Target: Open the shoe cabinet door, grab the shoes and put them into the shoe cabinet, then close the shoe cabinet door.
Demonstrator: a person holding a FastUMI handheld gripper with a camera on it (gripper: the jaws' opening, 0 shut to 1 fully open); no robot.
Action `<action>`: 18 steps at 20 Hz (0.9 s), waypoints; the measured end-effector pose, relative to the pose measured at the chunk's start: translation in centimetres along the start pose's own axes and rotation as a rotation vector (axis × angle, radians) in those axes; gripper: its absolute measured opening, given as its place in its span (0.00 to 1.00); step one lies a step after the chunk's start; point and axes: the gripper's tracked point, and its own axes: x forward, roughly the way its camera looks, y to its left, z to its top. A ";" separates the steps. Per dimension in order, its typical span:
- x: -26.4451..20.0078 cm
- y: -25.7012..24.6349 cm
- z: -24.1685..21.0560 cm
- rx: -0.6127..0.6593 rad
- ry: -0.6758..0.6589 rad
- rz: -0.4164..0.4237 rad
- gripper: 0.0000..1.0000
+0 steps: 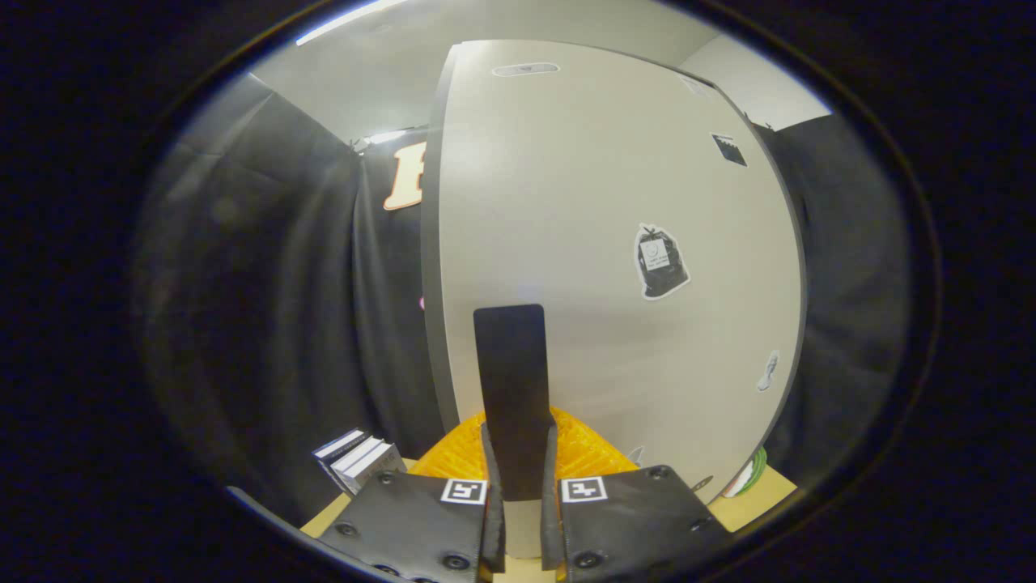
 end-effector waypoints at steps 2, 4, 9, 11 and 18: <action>-0.8 -0.4 0.0 -0.003 0.000 -0.006 0.19; -1.7 -0.6 0.0 -0.003 -0.001 -0.010 0.19; -3.7 -1.5 0.1 -0.009 -0.006 -0.019 0.19; -4.6 -1.9 0.1 -0.011 -0.008 -0.024 0.19; -7.0 -3.3 0.2 -0.019 -0.008 -0.039 0.19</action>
